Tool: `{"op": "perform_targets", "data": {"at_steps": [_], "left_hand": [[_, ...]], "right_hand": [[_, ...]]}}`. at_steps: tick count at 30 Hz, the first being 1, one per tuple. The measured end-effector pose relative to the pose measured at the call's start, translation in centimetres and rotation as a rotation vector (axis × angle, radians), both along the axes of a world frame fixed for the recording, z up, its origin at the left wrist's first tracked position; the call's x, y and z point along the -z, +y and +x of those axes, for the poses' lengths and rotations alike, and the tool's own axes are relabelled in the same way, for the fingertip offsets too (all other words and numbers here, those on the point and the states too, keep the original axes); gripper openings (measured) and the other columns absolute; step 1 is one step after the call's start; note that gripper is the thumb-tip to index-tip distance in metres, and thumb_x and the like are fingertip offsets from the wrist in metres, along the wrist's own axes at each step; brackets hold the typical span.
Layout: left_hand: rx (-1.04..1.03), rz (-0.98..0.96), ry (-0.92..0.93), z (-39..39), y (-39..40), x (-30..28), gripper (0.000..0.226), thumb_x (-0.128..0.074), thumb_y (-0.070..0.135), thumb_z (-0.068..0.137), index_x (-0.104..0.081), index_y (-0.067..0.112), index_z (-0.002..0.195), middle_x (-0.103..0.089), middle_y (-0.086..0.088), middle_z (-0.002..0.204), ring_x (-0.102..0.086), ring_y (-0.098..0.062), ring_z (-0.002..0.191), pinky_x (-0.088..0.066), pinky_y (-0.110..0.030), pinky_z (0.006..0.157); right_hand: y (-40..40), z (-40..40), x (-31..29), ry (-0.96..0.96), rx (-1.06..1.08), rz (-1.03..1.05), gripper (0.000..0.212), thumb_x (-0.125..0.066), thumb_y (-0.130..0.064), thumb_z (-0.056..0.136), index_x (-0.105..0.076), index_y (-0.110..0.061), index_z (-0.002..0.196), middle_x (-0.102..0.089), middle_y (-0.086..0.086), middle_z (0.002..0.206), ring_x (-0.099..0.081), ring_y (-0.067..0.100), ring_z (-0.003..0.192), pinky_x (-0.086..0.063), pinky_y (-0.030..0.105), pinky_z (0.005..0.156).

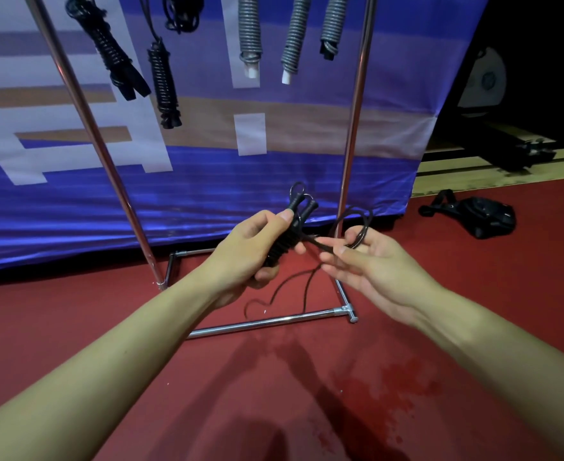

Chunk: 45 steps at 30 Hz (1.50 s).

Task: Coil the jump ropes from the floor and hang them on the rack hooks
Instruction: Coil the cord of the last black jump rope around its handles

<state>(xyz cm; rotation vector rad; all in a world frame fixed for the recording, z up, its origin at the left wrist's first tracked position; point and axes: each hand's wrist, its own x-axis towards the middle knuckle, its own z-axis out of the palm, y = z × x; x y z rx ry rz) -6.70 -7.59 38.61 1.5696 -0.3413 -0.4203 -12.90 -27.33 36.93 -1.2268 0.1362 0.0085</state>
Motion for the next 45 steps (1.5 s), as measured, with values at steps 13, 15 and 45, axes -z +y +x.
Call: {"op": "perform_targets", "data": {"at_steps": [13, 15, 45], "left_hand": [[0.49, 0.166, -0.087, -1.0, 0.8, -0.5, 0.033, -0.057, 0.038, 0.1, -0.054, 0.005, 0.105, -0.072, -0.012, 0.09, -0.032, -0.012, 0.037, -0.017, -0.023, 0.038], [0.549, 0.202, -0.077, -1.2, 0.9, -0.5, 0.03, -0.061, 0.032, 0.099, -0.051, 0.004, 0.102, -0.072, -0.014, 0.09, -0.032, -0.013, 0.035, -0.023, -0.02, 0.036], [0.728, 0.599, -0.134, -1.3, 0.2, 0.0, 0.028, -0.055, 0.036, 0.107, -0.059, 0.012, 0.095, -0.08, -0.006, 0.094, -0.037, -0.024, 0.041, -0.029, -0.026, 0.038]], "right_hand": [[-2.1, 1.3, -0.5, 0.409, -0.227, 0.254, 0.006, -0.066, -0.009, 0.078, -0.066, -0.009, 0.084, -0.056, 0.004, 0.075, -0.06, 0.01, 0.056, -0.054, 0.023, 0.051], [-2.4, 1.5, -0.4, 0.408, -0.26, 0.182, 0.004, -0.067, -0.011, 0.078, -0.066, -0.007, 0.078, -0.051, 0.006, 0.076, -0.059, 0.013, 0.059, -0.056, 0.025, 0.054], [1.9, 0.1, -4.1, -0.093, -0.073, -0.074, 0.018, -0.05, -0.014, 0.107, -0.063, -0.001, 0.108, -0.077, 0.009, 0.087, -0.076, 0.025, 0.088, -0.062, 0.042, 0.089]]}}
